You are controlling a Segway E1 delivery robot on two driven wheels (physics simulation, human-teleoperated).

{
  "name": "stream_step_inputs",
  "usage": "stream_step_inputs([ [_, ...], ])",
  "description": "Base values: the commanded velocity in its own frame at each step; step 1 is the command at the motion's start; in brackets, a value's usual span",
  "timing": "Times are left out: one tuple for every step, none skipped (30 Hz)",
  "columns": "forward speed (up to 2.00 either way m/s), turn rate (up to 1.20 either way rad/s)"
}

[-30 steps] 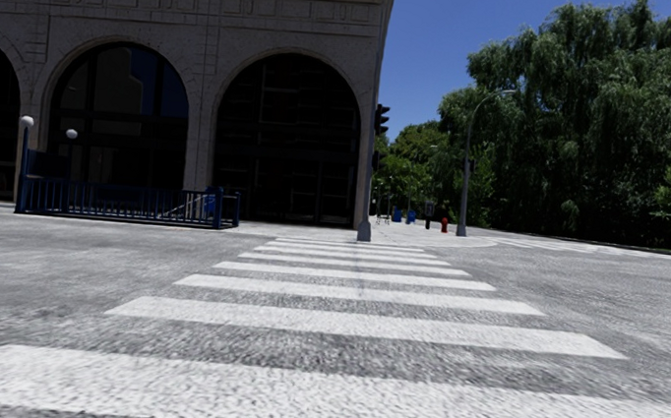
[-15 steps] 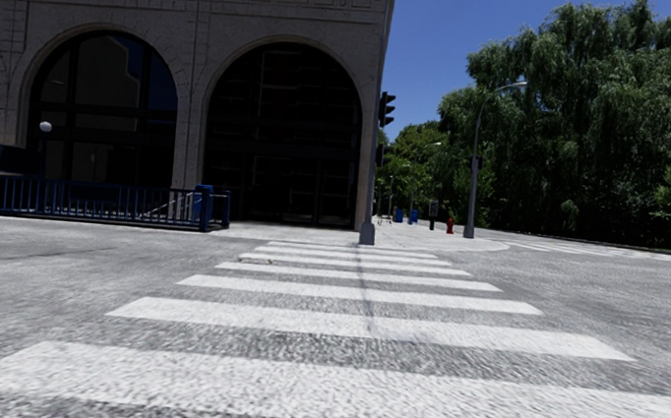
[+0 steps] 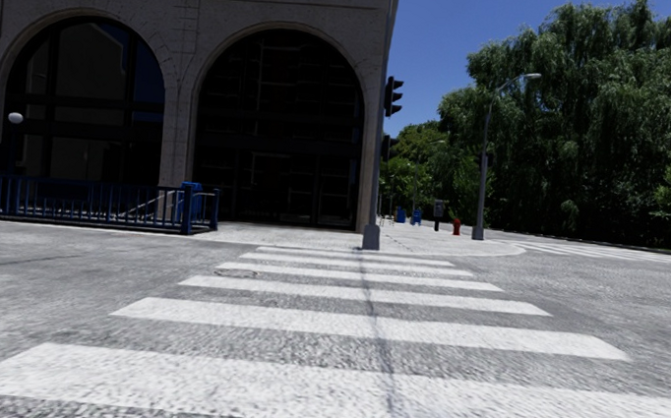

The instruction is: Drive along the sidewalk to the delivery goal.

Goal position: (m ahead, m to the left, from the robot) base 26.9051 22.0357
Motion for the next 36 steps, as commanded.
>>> stream_step_inputs([
  [2.00,0.00],
  [2.00,0.00],
  [2.00,0.00],
  [2.00,0.00],
  [2.00,0.00],
  [2.00,0.00],
  [2.00,0.00],
  [2.00,0.00],
  [2.00,0.00],
  [2.00,0.00],
  [2.00,0.00],
  [2.00,0.00],
  [2.00,0.00],
  [2.00,0.00],
  [2.00,0.00],
  [2.00,0.00],
  [2.00,0.00],
  [2.00,0.00],
  [2.00,0.00],
  [2.00,0.00],
  [2.00,0.00],
  [2.00,0.00],
  [2.00,0.00],
  [2.00,0.00],
  [2.00,0.00],
  [2.00,0.00],
  [2.00,0.00],
  [2.00,0.00],
  [2.00,0.00],
  [2.00,0.00],
  [2.00,0.00],
  [2.00,0.00],
  [2.00,0.00],
  [2.00,0.00],
  [2.00,0.00],
  [2.00,0.00],
])
